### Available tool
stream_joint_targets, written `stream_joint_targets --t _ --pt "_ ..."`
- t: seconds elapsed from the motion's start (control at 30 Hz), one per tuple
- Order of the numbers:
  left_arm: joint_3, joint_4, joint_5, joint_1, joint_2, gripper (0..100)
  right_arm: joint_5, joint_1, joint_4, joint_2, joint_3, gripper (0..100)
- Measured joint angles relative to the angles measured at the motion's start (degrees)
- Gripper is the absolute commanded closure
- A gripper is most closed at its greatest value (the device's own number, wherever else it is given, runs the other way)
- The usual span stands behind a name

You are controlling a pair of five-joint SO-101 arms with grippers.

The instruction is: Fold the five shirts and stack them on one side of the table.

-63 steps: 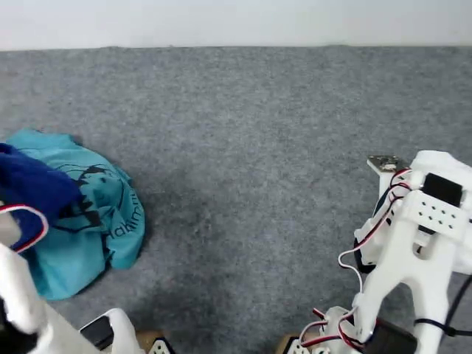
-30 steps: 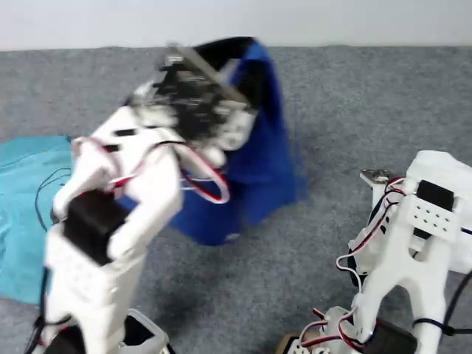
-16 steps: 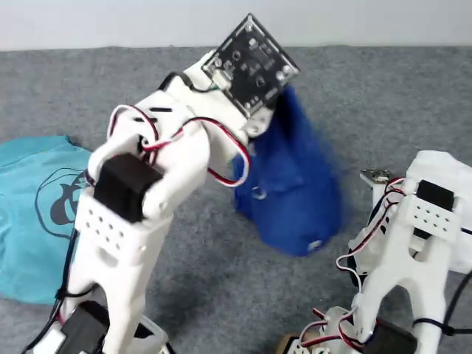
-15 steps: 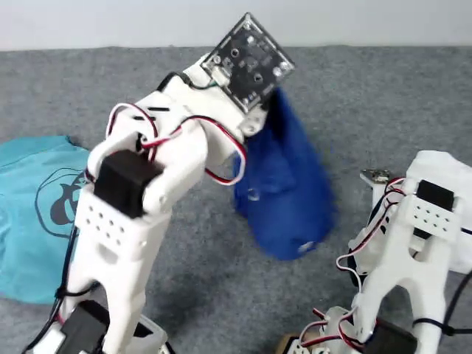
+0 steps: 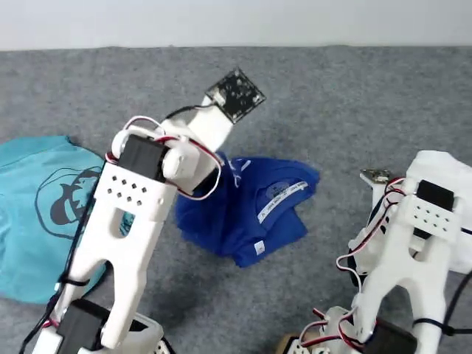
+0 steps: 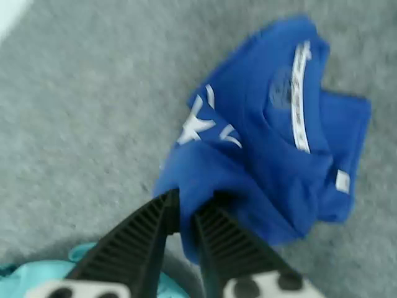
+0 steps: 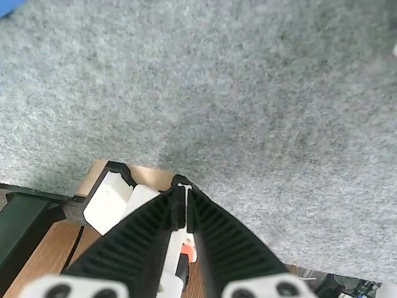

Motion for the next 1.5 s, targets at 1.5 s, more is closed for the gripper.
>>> stream_joint_targets --t 1.5 --pt "29.89 -13.71 -17.67 -74.11 0.18 79 -0.18 -31.82 0.0 0.0 -8.44 98.7"
